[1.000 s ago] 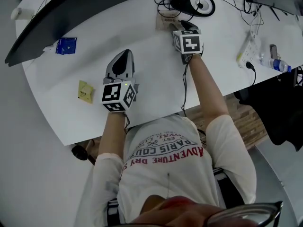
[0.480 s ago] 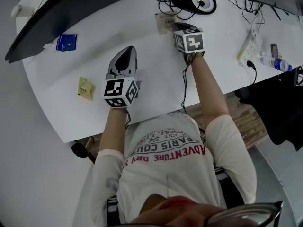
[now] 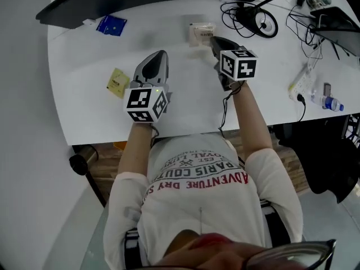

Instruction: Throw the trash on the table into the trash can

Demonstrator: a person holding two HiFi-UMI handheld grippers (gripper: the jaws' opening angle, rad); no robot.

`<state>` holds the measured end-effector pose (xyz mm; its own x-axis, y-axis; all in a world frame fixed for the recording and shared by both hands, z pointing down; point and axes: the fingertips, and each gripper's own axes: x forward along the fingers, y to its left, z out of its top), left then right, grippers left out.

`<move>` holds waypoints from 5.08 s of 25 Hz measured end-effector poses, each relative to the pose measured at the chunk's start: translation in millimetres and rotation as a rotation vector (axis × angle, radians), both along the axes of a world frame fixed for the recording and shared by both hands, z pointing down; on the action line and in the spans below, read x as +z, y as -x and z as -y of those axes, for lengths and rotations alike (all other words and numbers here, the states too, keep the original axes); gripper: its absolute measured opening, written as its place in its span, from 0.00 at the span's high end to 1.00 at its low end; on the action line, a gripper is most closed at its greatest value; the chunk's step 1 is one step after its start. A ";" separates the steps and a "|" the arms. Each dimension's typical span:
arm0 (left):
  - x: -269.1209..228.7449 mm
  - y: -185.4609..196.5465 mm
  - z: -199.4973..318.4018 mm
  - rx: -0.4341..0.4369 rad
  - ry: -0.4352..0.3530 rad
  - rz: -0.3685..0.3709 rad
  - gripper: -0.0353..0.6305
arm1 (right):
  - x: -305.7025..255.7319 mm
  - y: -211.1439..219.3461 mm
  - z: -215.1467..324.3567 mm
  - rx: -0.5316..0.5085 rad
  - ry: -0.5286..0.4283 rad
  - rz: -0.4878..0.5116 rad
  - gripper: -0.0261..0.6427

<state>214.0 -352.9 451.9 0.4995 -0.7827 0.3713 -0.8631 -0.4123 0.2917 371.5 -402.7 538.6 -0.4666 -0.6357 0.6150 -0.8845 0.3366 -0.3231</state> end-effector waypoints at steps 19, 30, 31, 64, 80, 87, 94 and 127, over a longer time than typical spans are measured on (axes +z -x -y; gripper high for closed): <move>-5.9 385.3 -369.2 -0.946 0.038 0.077 0.91 | -56.1 484.3 -272.8 -0.945 -0.042 0.116 0.92; 155.3 460.0 -603.9 -1.251 0.297 -0.072 0.91 | 115.6 614.1 -509.2 -1.269 0.132 -0.059 0.92; 176.9 464.4 -615.8 -1.260 0.320 -0.087 0.91 | 139.9 622.9 -519.3 -1.276 0.135 -0.082 0.92; 378.2 456.7 -668.1 -1.338 0.493 -0.318 0.91 | 370.1 644.0 -563.6 -1.221 0.070 -0.252 0.91; 25.9 456.2 -438.7 -0.962 0.043 -0.073 0.91 | -46.8 566.2 -393.8 -0.893 -0.244 0.133 0.92; -55.3 335.3 -287.3 -0.617 -0.091 -0.043 0.91 | -138.1 421.0 -264.3 -0.576 -0.399 0.144 0.92; -108.8 194.4 -183.6 -0.299 -0.228 -0.014 0.91 | -163.5 233.0 -185.0 -0.217 -0.472 0.078 0.92; -73.9 125.6 -127.0 -0.269 -0.134 -0.014 0.91 | -99.7 137.5 -130.1 -0.210 -0.335 0.007 0.92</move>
<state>88.3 -225.9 378.1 0.2718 -0.9293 0.2502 -0.9427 -0.2049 0.2632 234.0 -272.6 438.9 -0.6113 -0.6907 0.3863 -0.7833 0.5977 -0.1708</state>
